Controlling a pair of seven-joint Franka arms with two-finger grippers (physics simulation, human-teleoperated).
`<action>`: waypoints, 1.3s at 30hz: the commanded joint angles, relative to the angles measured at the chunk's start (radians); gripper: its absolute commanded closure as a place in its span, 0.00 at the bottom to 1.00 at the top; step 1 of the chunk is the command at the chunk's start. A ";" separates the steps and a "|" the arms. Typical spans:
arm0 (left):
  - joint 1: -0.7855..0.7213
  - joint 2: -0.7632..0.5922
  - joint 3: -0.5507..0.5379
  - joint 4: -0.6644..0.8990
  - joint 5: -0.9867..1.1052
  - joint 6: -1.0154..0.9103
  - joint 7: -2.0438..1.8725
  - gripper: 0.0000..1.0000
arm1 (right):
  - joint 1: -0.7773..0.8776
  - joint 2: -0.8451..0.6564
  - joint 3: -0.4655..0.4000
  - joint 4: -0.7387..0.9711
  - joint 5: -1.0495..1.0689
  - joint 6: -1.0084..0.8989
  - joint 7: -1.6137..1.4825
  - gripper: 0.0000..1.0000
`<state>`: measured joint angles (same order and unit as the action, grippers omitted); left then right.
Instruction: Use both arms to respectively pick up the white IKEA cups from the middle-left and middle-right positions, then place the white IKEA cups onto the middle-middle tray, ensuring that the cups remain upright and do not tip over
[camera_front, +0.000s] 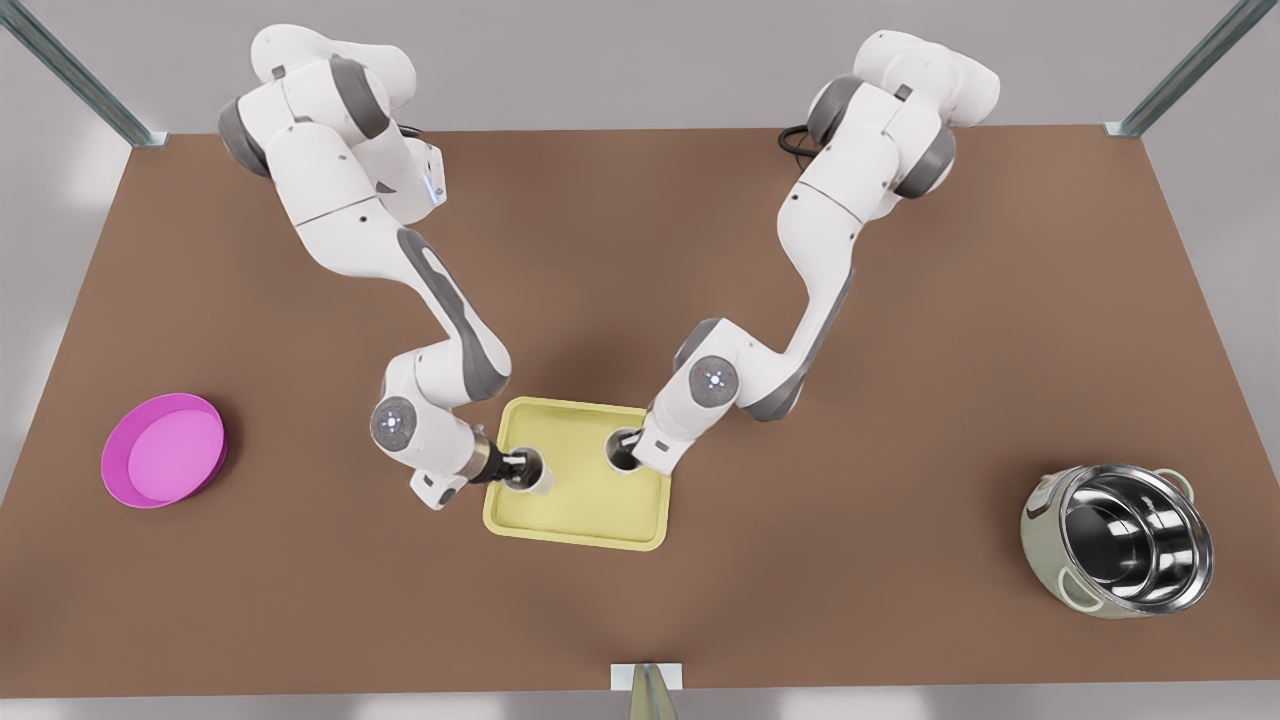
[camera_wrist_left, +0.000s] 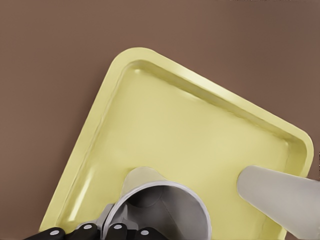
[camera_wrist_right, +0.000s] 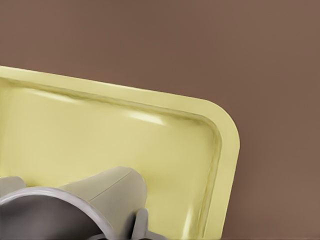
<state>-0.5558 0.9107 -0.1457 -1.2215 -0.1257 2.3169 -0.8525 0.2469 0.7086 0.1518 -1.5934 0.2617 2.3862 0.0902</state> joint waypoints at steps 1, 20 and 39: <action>-0.003 0.007 0.000 0.000 0.000 0.073 -0.316 0.79 | 0.006 0.006 0.000 -0.002 -0.006 -0.002 0.060 0.79; 0.013 -0.170 0.031 0.002 0.066 -0.338 -0.381 0.00 | 0.005 -0.081 0.000 -0.011 -0.010 -0.107 0.034 0.00; 0.488 -0.602 0.077 0.020 0.178 -1.048 0.845 0.00 | -0.222 -0.566 -0.150 0.067 -0.318 -0.832 -0.133 0.00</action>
<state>-0.0675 0.3095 -0.0688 -1.2015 0.0523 1.3208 -0.4944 0.0237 0.1514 -0.0006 -1.5225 -0.0534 1.6483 0.0600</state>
